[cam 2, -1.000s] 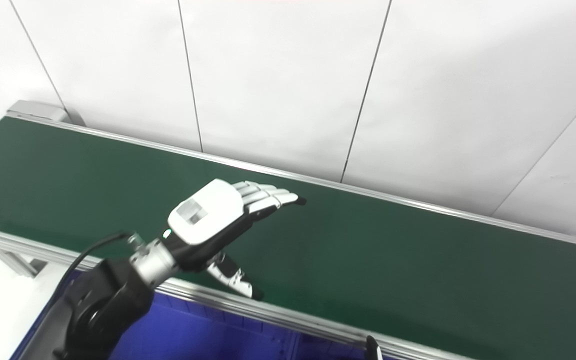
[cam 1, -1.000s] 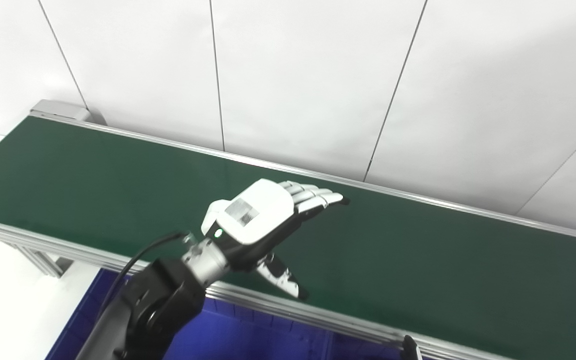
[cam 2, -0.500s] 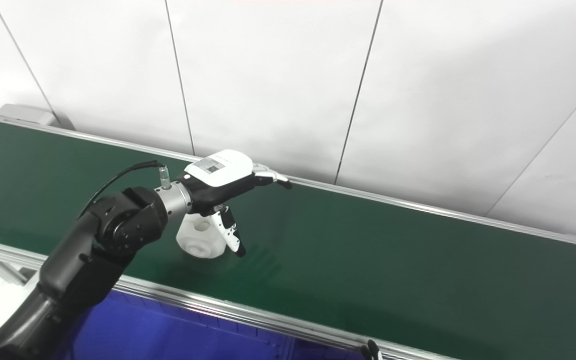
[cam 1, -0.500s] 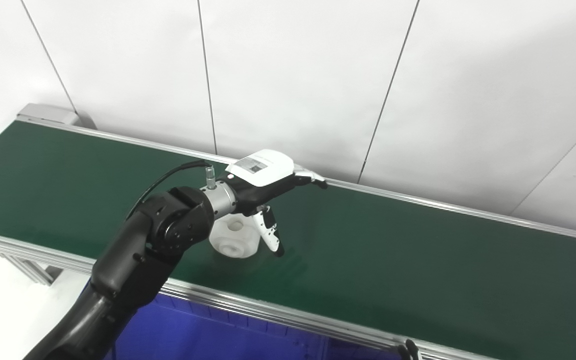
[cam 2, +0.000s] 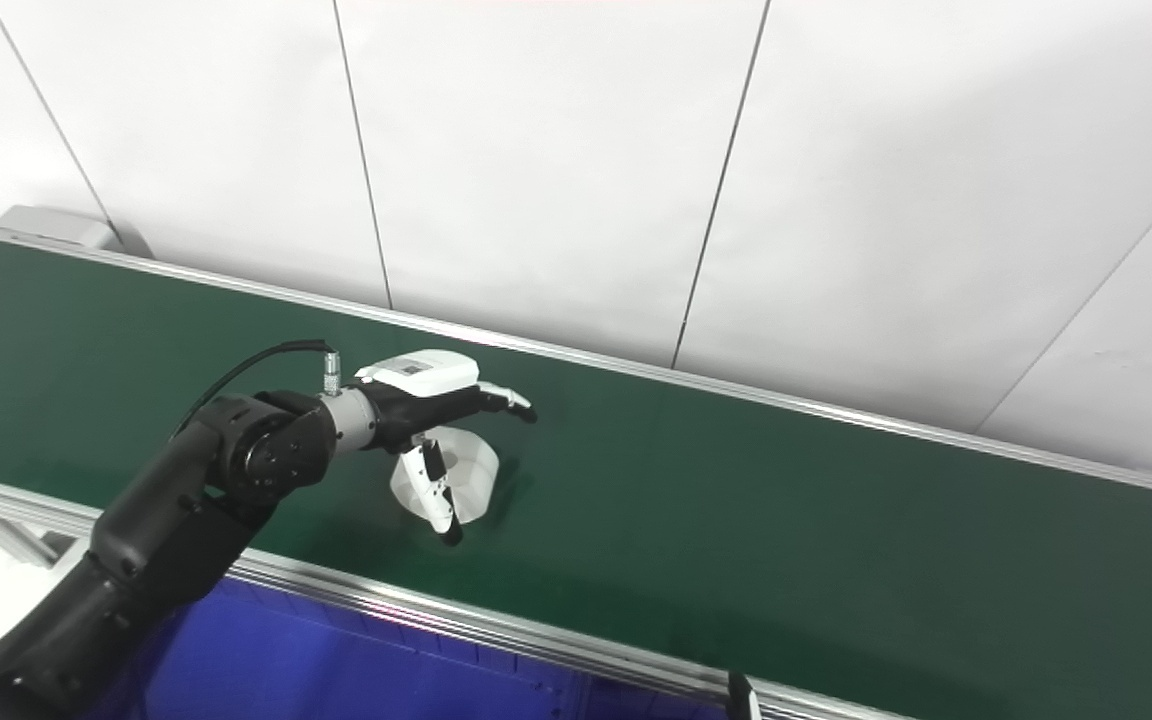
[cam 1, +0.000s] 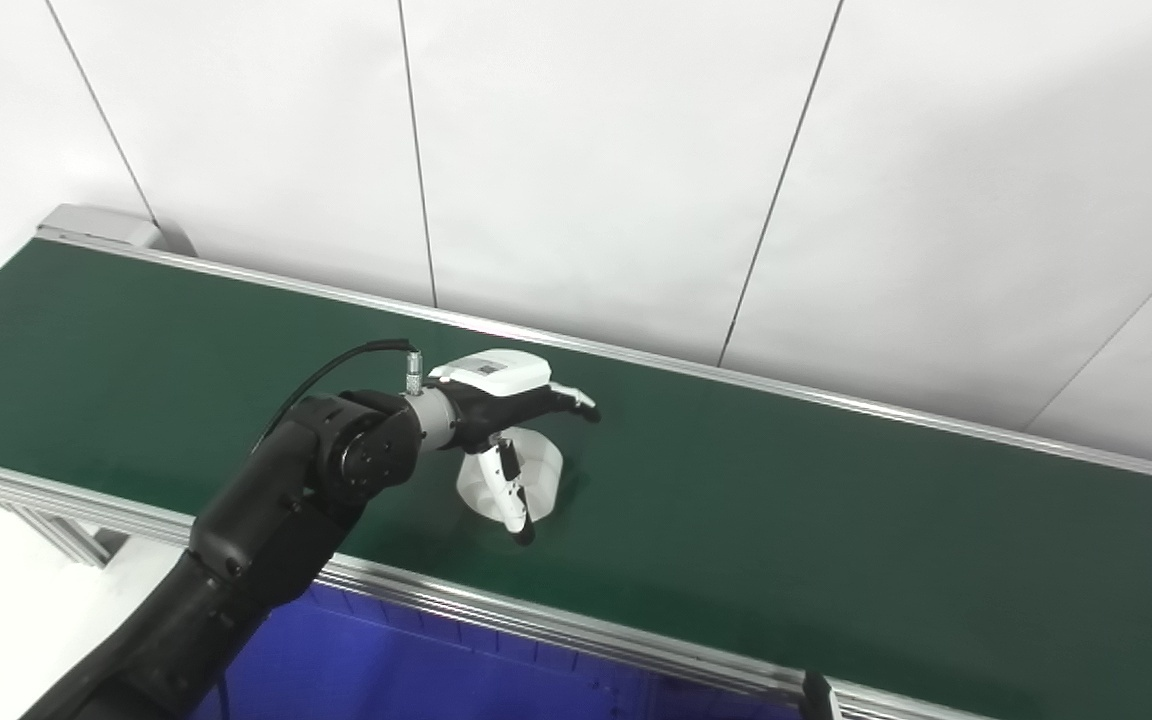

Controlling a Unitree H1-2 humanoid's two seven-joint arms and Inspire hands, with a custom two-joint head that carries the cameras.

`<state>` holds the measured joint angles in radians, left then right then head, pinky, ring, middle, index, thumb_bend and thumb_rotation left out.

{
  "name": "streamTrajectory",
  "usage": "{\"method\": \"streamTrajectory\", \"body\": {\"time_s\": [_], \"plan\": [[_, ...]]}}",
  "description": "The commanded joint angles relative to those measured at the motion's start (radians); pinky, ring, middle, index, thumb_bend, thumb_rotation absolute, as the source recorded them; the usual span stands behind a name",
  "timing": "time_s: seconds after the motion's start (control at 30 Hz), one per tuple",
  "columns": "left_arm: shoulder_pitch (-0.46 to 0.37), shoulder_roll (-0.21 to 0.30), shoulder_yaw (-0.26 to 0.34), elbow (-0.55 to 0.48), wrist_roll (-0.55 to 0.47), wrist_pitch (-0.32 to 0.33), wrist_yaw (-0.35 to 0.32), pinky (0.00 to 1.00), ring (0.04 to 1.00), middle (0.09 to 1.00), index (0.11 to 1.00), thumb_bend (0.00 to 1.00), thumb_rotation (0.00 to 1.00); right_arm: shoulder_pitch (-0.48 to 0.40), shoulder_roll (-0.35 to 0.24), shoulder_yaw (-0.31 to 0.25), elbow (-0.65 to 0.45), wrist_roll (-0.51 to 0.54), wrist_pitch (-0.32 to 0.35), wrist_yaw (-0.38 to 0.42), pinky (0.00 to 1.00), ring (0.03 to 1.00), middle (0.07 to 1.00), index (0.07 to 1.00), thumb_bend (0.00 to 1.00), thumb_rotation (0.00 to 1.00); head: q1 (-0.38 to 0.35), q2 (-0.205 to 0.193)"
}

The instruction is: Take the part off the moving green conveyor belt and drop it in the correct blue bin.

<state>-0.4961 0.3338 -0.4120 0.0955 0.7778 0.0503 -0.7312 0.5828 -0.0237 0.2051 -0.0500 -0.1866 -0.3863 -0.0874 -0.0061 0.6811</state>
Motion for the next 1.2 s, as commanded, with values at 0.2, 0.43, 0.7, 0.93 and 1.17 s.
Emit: {"method": "streamTrajectory", "body": {"time_s": [0.2,0.43,0.7,0.93,1.17], "plan": [[-0.018,0.014,-0.070,0.061,0.124,-0.048,0.199,0.78,0.874,0.884,0.847,1.00,0.21,0.000,0.009,0.003,-0.054,-0.013,-0.001,0.010,1.00,1.000,1.000,1.000,0.88,0.98,-0.009,0.005],[0.026,-0.040,-0.080,0.195,0.159,-0.128,0.551,0.53,0.583,0.641,0.607,0.87,0.03,0.005,0.010,0.005,-0.064,-0.013,0.001,0.011,1.00,1.000,1.000,1.000,0.88,0.98,-0.014,0.009],[0.067,-0.089,-0.065,0.245,0.066,-0.219,0.683,0.41,0.455,0.526,0.463,0.52,0.00,0.011,0.012,0.006,-0.074,-0.022,0.003,0.011,1.00,1.000,1.000,1.000,0.87,0.98,-0.017,0.015],[0.070,-0.100,-0.056,0.211,0.003,-0.209,0.644,0.34,0.411,0.498,0.479,0.52,0.00,0.009,0.014,0.004,-0.074,-0.026,0.007,0.018,1.00,1.000,1.000,1.000,0.87,0.99,-0.017,0.015],[0.053,-0.093,-0.045,0.178,-0.019,-0.200,0.606,0.34,0.416,0.495,0.479,0.52,0.00,0.004,0.016,0.001,-0.072,-0.031,0.008,0.020,1.00,1.000,1.000,1.000,0.86,0.99,-0.005,0.020]]}}
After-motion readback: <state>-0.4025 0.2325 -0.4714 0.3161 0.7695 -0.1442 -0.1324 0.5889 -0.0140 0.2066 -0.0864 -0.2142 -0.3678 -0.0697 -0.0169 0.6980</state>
